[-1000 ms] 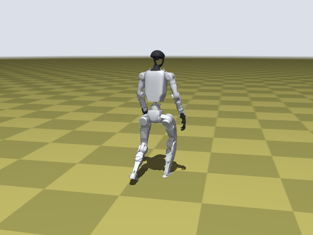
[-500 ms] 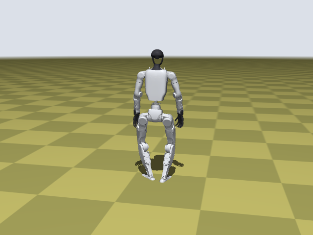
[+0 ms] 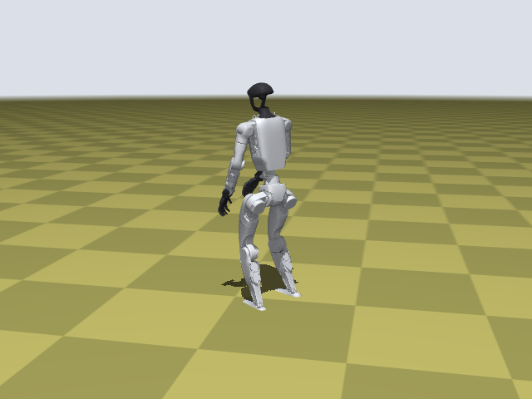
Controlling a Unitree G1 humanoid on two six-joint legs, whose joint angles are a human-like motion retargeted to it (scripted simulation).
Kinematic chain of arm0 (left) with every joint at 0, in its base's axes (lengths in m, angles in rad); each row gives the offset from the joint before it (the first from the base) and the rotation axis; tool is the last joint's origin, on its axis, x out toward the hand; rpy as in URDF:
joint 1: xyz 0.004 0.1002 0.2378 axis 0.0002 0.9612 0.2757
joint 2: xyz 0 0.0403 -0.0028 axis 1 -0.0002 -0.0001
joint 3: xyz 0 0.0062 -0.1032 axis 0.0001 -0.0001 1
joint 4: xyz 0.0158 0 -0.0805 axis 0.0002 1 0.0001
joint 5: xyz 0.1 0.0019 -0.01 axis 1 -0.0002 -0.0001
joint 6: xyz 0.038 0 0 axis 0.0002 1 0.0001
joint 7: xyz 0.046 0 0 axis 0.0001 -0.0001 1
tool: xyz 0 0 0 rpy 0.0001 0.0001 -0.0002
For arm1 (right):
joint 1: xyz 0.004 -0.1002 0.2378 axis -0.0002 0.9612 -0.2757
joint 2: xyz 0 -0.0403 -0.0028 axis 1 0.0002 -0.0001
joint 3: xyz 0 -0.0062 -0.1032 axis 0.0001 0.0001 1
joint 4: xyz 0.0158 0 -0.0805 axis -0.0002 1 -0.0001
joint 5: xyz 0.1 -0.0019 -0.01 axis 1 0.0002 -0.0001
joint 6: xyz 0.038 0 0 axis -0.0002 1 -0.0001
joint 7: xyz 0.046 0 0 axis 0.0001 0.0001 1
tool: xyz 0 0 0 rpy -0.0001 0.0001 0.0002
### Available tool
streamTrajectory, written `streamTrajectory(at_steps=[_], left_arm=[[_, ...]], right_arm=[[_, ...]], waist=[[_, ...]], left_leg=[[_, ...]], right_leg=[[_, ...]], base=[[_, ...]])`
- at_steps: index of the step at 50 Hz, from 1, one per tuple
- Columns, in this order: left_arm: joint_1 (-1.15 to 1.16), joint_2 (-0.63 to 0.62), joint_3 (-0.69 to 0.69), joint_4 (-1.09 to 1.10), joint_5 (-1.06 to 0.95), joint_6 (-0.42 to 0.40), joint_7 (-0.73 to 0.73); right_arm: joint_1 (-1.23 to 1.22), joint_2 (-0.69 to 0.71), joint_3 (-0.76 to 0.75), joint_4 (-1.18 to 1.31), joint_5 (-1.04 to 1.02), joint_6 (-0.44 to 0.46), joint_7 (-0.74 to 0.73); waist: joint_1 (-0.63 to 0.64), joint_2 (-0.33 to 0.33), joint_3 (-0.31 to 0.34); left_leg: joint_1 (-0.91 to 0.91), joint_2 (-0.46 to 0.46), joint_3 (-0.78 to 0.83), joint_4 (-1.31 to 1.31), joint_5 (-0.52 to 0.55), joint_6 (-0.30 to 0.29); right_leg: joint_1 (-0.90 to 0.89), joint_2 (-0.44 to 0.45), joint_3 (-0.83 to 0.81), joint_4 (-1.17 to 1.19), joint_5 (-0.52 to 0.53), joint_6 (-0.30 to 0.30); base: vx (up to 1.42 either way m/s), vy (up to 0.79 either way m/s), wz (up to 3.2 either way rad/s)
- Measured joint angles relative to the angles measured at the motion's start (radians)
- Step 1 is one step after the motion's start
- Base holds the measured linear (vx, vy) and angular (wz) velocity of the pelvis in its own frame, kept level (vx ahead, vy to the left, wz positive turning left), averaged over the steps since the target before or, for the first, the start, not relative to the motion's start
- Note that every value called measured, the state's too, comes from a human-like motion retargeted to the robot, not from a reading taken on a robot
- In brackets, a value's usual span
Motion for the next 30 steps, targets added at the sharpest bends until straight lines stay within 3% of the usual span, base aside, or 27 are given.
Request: streamTrajectory(at_steps=[12,30], left_arm=[[0.056,-0.046,-0.137,0.117,0.166,0.065,0.112],[0.036,-0.085,-0.337,0.082,0.319,0.121,0.256]], right_arm=[[-0.141,0.017,0.100,-0.569,0.129,-0.063,-0.085],[-0.160,0.041,0.117,-0.795,0.231,-0.049,-0.171]], waist=[[0.055,0.018,0.015],[0.020,0.061,-0.016]], left_leg=[[-0.020,0.041,-0.101,-0.012,0.042,-0.057],[-0.086,0.142,-0.061,-0.018,0.060,-0.099]], right_leg=[[0.084,-0.006,-0.185,-0.077,-0.033,-0.054],[0.089,0.033,-0.313,-0.159,-0.010,-0.068]], base=[[0.01,-0.17,0.78],[-0.01,-0.06,0.23]])
